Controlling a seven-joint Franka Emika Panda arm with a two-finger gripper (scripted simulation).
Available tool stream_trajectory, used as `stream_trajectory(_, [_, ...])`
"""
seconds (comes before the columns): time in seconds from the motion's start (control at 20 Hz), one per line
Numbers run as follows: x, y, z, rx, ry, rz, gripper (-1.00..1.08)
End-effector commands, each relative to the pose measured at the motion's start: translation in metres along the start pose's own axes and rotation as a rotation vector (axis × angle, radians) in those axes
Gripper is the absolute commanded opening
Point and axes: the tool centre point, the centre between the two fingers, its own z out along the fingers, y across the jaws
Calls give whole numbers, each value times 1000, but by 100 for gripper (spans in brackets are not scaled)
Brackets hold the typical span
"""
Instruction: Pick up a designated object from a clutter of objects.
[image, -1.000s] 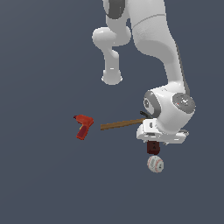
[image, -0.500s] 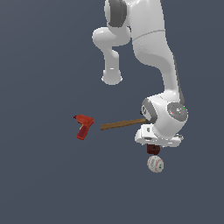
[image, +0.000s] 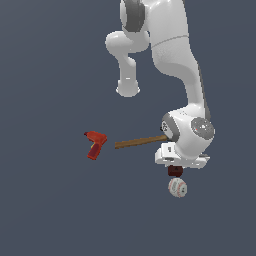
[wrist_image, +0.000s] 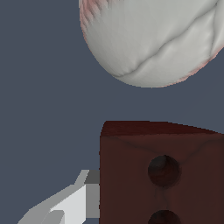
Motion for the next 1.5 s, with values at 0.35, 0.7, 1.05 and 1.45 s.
stream_trajectory(0.35, [1, 1, -8, 0, 0, 0, -100])
stream_trajectory(0.7, [4, 5, -46, 0, 0, 0, -100])
stream_trajectory(1.05, [9, 13, -115, 0, 0, 0, -100])
stream_trajectory(1.45, [18, 22, -210, 1, 0, -1, -100])
